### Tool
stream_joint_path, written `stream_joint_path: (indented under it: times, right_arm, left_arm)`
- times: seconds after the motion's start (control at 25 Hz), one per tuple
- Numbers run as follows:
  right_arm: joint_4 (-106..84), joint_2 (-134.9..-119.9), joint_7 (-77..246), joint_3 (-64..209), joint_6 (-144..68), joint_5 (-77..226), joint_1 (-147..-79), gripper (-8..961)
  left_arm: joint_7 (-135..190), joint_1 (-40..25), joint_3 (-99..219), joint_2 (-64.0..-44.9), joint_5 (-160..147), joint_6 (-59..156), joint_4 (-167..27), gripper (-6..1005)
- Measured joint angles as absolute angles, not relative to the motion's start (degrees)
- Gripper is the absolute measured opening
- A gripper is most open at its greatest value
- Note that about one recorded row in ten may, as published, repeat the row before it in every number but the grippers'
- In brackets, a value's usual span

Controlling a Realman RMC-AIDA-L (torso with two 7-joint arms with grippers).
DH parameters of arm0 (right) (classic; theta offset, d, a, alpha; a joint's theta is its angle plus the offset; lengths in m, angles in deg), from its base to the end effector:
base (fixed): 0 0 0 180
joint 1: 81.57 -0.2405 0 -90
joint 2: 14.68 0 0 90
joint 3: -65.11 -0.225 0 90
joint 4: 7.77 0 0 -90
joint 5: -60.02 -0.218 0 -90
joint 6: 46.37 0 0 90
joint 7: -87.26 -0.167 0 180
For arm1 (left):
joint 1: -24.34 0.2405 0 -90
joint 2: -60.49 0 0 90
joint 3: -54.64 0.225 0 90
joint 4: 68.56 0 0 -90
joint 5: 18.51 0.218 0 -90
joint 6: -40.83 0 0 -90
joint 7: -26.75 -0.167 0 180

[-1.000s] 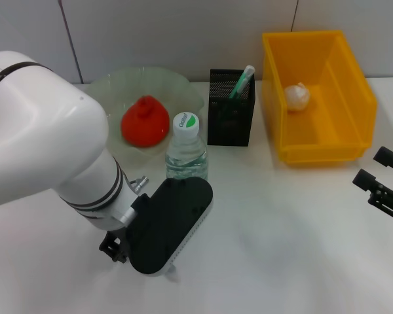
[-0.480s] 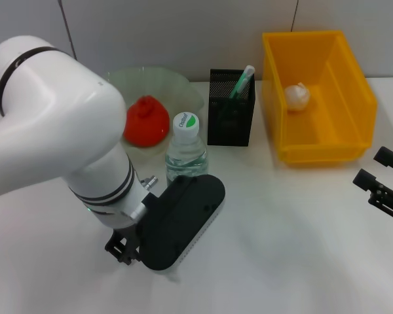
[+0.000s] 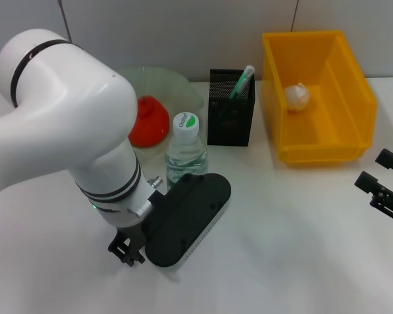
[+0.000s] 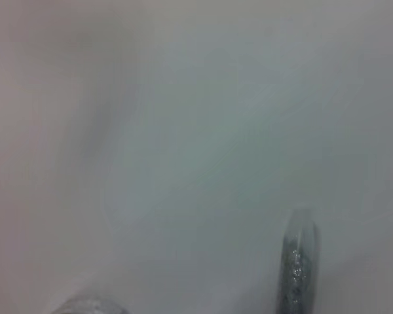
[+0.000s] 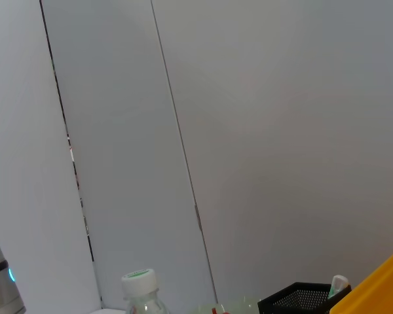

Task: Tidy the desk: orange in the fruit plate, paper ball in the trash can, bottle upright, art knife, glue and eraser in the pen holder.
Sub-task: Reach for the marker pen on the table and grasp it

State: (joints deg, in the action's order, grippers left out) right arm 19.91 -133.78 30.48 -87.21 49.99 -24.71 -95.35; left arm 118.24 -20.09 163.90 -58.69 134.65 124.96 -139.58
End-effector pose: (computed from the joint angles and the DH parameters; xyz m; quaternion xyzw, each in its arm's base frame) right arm 0.3001 0.2622 0.0359 -0.8317 0.2164 0.3938 0.3262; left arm -0.1330 0.3258 -0.0868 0.8597 -0.3621 -0.3570 0.0486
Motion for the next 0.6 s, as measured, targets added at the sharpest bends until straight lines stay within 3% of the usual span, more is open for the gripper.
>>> stream_joint_path:
  times: [0.6]
  right_arm:
    - [19.8, -133.77, 30.5, -87.2, 49.8, -24.6, -95.2, 709]
  left_arm:
    - [118.6, -21.1, 165.1, -58.69, 134.7, 124.2, -137.3, 485]
